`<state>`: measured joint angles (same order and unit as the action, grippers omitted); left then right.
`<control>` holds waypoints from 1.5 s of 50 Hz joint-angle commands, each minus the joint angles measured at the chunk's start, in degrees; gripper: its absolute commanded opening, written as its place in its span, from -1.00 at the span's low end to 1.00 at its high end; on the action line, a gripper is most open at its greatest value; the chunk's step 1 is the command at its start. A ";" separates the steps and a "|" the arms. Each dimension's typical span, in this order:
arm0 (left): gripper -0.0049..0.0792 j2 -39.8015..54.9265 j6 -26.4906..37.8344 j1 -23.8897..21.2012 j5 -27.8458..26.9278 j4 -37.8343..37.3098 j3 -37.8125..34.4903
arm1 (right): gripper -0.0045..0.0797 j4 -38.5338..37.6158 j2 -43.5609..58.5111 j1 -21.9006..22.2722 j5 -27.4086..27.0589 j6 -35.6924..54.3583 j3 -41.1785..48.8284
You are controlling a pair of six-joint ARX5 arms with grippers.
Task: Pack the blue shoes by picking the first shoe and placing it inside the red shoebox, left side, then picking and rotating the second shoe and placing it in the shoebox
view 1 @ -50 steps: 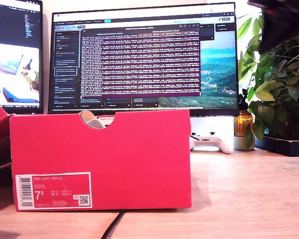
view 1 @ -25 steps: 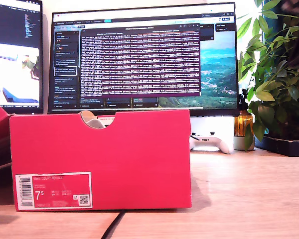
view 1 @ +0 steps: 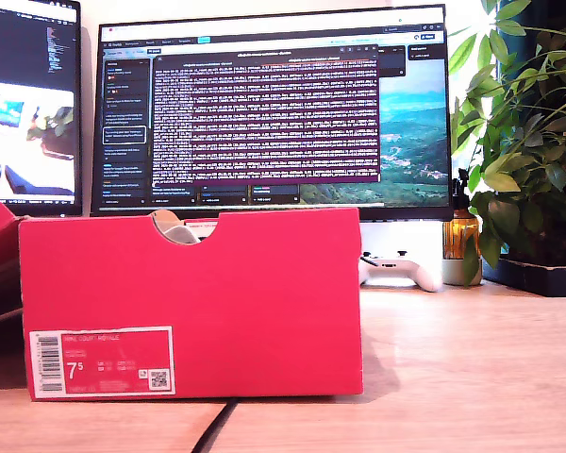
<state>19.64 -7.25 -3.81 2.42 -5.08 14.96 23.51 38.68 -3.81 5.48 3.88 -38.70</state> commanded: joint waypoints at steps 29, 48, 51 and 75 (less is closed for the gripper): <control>-0.93 -0.35 2.82 6.27 -8.66 4.98 -4.46 | -0.92 -6.32 -18.27 6.08 0.55 -6.91 14.36; -0.93 -0.66 4.94 6.27 -8.63 6.21 -4.46 | -0.92 -15.67 -20.33 6.08 -0.28 -7.15 18.38; -0.93 -0.66 4.85 6.27 -8.70 6.38 -4.46 | -0.92 -17.00 -21.29 6.05 -0.26 -7.15 19.78; -0.93 -5.97 7.69 6.27 -8.85 5.46 -7.85 | -0.92 -17.73 -36.11 6.08 -0.28 -6.62 29.77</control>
<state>15.11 0.12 2.31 -6.37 0.16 9.80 5.39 2.48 2.52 5.37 -2.96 -12.45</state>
